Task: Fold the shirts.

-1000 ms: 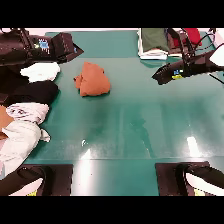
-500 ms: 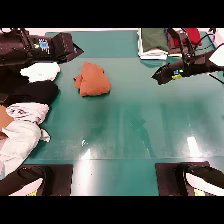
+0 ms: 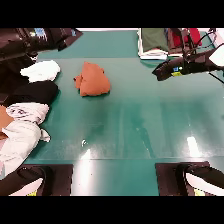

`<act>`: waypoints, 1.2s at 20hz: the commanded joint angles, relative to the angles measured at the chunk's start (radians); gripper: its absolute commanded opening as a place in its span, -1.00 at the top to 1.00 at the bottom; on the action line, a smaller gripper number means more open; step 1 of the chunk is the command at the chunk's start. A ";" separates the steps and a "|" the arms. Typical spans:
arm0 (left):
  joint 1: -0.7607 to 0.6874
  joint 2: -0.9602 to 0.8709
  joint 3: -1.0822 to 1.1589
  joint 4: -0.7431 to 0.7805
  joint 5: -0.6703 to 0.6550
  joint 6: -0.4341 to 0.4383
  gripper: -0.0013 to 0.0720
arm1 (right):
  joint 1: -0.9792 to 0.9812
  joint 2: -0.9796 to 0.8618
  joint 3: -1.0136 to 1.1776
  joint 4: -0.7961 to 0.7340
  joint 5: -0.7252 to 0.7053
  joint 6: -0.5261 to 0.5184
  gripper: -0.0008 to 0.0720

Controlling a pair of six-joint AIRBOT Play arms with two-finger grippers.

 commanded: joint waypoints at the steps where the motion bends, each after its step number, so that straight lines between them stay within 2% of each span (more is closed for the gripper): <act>1: 0.000 0.000 0.000 -0.012 0.119 0.001 0.90 | 0.001 0.000 0.000 0.005 -0.114 0.000 0.93; 5: 0.000 0.000 0.000 -0.001 0.126 0.002 0.90 | 0.000 0.003 0.000 0.002 -0.118 0.000 0.93; 8: 0.000 0.000 0.000 0.007 0.055 0.003 0.91 | 0.000 0.023 0.000 0.004 -0.089 0.000 0.93; 10: 0.000 0.000 -0.001 0.034 0.034 0.043 0.90 | 0.000 0.046 0.000 0.004 -0.090 0.000 0.93; 12: 0.000 0.000 -0.001 0.053 0.035 0.139 0.89 | 0.000 0.072 0.000 0.004 -0.096 0.000 0.93; 13: 0.000 0.000 -0.001 0.063 0.037 0.184 0.38 | 0.000 0.084 0.000 0.004 -0.097 0.000 0.93; 14: 0.000 -0.004 -0.001 0.069 0.049 0.217 -0.22 | 0.000 0.099 0.000 0.003 -0.096 0.000 0.93; 16: 0.000 -0.024 -0.001 0.091 0.051 0.245 -0.19 | 0.000 0.125 0.000 -0.003 -0.106 0.000 0.93; 23: 0.000 -0.252 0.000 0.091 -0.058 0.245 -0.19 | 0.000 0.137 -0.001 -0.005 -0.091 0.000 0.93; 24: 0.000 -0.278 0.000 0.093 -0.060 0.245 -0.19 | 0.000 0.134 -0.001 -0.005 -0.084 0.000 0.77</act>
